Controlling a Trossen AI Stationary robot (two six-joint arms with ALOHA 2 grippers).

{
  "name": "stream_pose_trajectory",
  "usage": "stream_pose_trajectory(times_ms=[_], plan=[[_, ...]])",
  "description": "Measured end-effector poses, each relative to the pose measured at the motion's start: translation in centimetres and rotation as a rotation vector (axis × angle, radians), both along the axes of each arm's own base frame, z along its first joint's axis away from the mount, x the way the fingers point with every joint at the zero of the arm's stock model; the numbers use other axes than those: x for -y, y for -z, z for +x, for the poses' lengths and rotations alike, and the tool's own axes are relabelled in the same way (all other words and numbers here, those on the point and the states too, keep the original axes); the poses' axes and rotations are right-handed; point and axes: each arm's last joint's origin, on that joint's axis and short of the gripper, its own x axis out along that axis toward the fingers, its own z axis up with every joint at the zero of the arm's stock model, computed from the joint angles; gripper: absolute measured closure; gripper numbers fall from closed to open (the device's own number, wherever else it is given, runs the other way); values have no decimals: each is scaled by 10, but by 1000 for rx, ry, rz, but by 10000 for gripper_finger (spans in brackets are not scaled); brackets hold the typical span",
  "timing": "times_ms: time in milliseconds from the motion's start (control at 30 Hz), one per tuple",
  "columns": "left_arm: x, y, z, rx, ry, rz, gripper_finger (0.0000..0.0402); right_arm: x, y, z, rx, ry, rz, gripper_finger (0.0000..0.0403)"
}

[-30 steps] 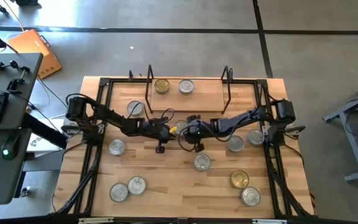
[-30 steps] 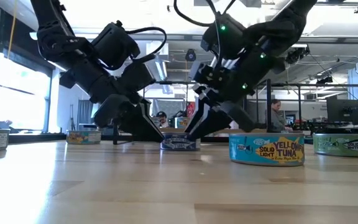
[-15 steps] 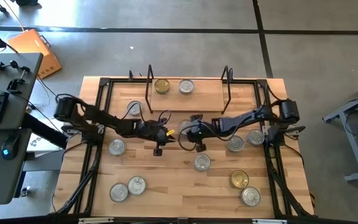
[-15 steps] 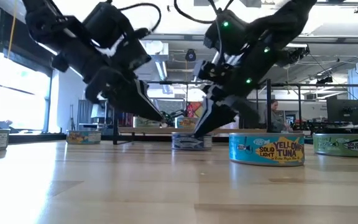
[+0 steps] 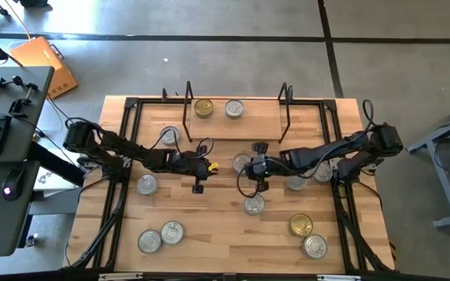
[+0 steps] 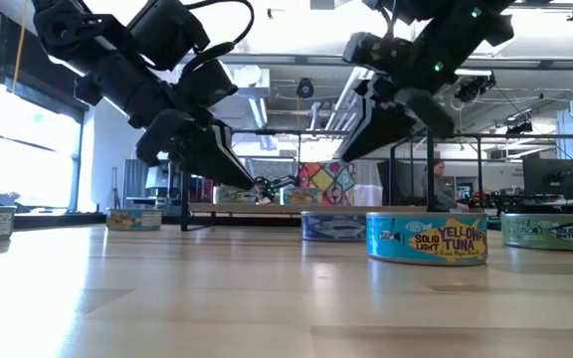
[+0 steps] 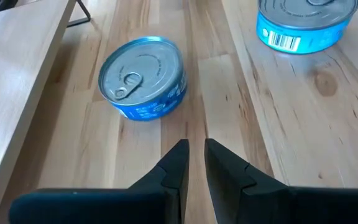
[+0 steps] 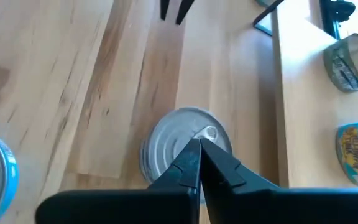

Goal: Stack canned seafood by type on shelf
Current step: Put the blue tuna can on the shelf

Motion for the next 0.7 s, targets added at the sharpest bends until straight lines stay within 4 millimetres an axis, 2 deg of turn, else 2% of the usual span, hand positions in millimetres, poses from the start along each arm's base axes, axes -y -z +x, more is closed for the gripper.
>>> stream_pose_trajectory(times_ms=[167,300,400,600,700], plan=[[0,0,0,1,5,6,360,-1,2,1,-13,-58,84,402],[0,0,0,5,5,7,360,5,13,5,-49,-78,166,394],[0,0,0,5,5,7,360,11,20,8,-67,-73,192,356],[0,0,0,3,5,6,360,20,39,19,-84,-88,194,250],[0,0,0,1,5,7,360,19,55,21,-134,-79,128,237]])
